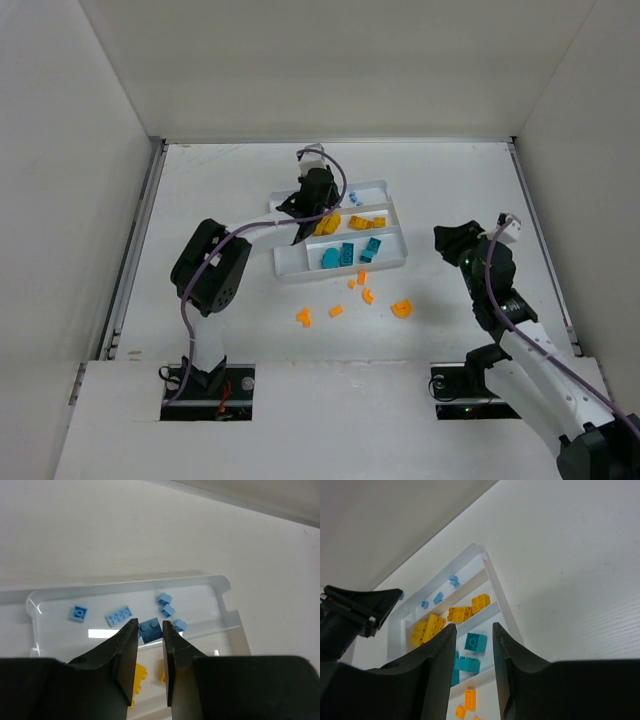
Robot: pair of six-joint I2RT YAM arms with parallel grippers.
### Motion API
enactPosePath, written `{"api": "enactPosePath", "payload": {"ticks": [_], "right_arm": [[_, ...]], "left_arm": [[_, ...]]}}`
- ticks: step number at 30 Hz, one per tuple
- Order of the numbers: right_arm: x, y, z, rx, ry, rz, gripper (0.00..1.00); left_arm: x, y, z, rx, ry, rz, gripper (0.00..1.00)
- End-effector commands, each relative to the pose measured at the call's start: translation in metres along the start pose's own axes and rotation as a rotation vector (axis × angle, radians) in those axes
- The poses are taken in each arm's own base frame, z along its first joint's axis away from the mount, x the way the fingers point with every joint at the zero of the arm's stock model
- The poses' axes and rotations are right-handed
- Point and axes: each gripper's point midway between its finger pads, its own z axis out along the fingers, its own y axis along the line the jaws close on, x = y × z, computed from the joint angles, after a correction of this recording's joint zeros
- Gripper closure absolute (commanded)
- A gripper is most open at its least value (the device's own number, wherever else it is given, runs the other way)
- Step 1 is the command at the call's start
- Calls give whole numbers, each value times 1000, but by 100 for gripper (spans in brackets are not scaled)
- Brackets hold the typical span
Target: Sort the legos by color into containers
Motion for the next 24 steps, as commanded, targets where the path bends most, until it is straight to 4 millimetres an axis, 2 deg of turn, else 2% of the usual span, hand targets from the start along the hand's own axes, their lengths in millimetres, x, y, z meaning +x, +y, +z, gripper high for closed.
{"api": "enactPosePath", "payload": {"ticks": [1,8,17,22,24], "right_arm": [[-7,19,1,-69,-34,2,59],[2,21,7,-67,-8,-13,58],[13,21,13,-50,27,-49,58],[22,14,15,-19,56,-73,57],[33,8,15,7,89,-89,64]], "left_arm": [[-7,-8,12,38,28,-35,87],[2,21,38,-32,58,-12,86],[7,32,52,-66,65,19,76],[-1,25,41,-50,51,35,59],[-10,20,31,-35,37,37,57]]}}
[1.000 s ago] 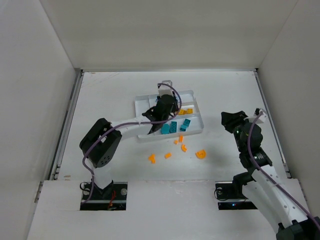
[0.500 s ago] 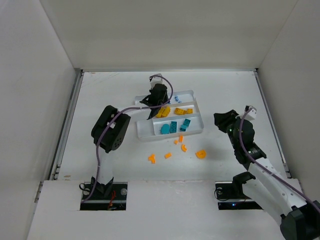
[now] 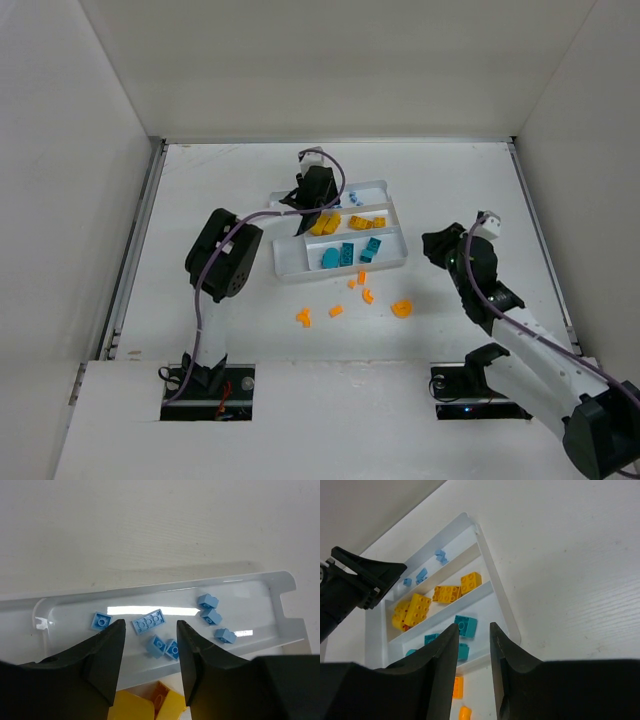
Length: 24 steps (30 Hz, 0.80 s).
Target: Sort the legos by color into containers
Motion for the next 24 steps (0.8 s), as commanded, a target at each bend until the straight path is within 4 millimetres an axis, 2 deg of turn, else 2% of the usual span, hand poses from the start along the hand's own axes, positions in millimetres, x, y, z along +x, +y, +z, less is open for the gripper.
{"api": "enactPosePath", "payload": {"ticks": [1,2,3,6,8,12,14,16,21,24], "right_arm": [[2,8,1,1,9,-26,70],[15,5,0,15,50,-43,79],[27,3,-1,28,81,-63,84],[61,-5,-10,63,155,-121,85],[81,-2,-19,63,206,-144,82],[118,8,-36,17,304,-231,66],[129,18,-41,-14,340,-262,57],[139,23,-42,-31,374,-297,53],[167,27,-39,-50,483,-348,48],[175,34,-33,-67,498,-386,46]], "left_arm": [[-47,-21,-31,60,-95,-7,57],[-50,-23,-41,69,-104,-9,57],[-53,-25,-52,78,-117,-16,59],[-50,-27,-90,104,-150,-34,66],[-36,-30,-115,126,-151,-29,71],[0,-29,-159,156,-130,2,77],[22,-29,-180,182,-104,26,78],[44,-28,-199,217,-70,59,77],[98,-11,-232,262,27,127,66],[119,-4,-245,291,62,148,58]]}}
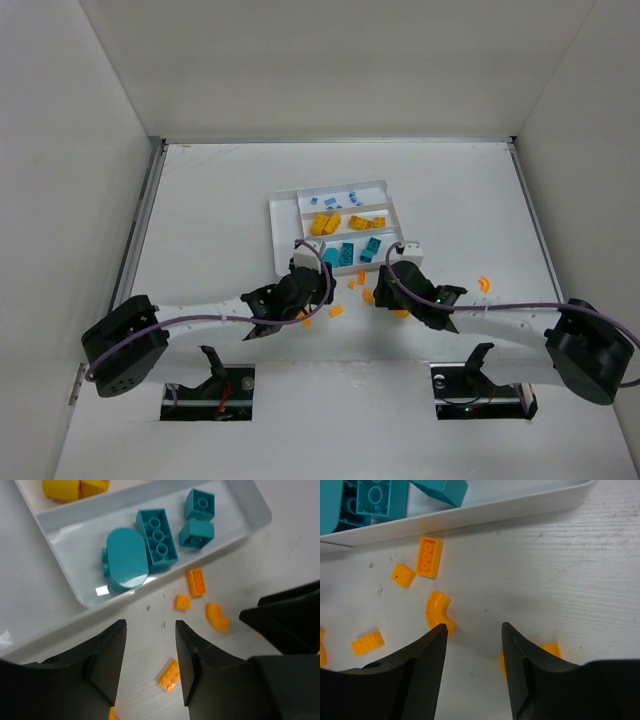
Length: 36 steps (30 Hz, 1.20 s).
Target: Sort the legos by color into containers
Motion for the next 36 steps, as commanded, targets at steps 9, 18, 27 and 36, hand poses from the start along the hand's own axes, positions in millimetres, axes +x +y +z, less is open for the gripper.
{"api": "enactPosePath", "payload": {"ticks": [9,18,27,36], "right_arm": [[-7,41,14,-69,18,-118,47],[16,41,21,-56,76,-166,52],[16,34,16,-37,70,-167,76],[-19,40,-9,-88,-58,-86,80]], "left_arm": [[31,-19,-27,139,48,-1,51],[53,-28,-31,189,114,22,48],[67,-35,-25,188,155,73,48],[74,-32,-20,173,175,93,47]]}}
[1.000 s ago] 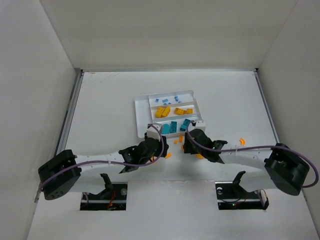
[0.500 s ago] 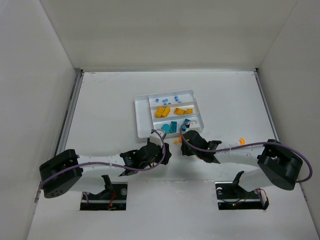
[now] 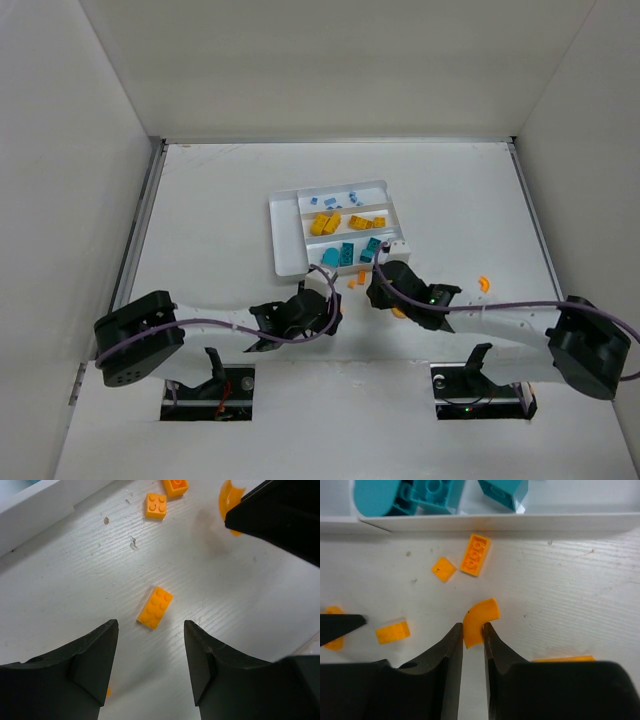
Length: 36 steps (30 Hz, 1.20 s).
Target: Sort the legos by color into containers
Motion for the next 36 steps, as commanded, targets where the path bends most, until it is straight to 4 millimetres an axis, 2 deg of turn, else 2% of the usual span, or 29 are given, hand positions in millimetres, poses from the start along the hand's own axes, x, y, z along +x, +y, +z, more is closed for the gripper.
{"api": "enactPosePath", "payload": {"ticks": [1,9,16,20,23,26,29,33,36], "right_arm": [[-26,5,-14,-28,-100,51,80],[-58,12,-32,-89,-185,89,79],[-76,8,-37,-84,-231,109,78],[-90,1,-39,-76,-266,143,78],[-99,5,-39,-95,-285,153,78],[-110,22,-37,-144,-294,159,78],[-123,42,-27,-193,-303,154,78],[-137,87,-10,-300,-293,148,78],[-141,127,9,-374,-264,129,78]], "left_arm": [[-16,-14,4,34,-41,1,48],[-9,-11,15,5,-8,43,52],[-4,-8,16,-22,-2,83,77],[-11,-4,10,-39,-32,95,85],[-26,1,2,-62,-92,76,87],[-48,9,-8,-75,-164,14,88],[-69,26,-20,-106,-239,-84,88],[-99,53,-42,-148,-342,-235,88],[-118,72,-58,-174,-420,-307,87]]}}
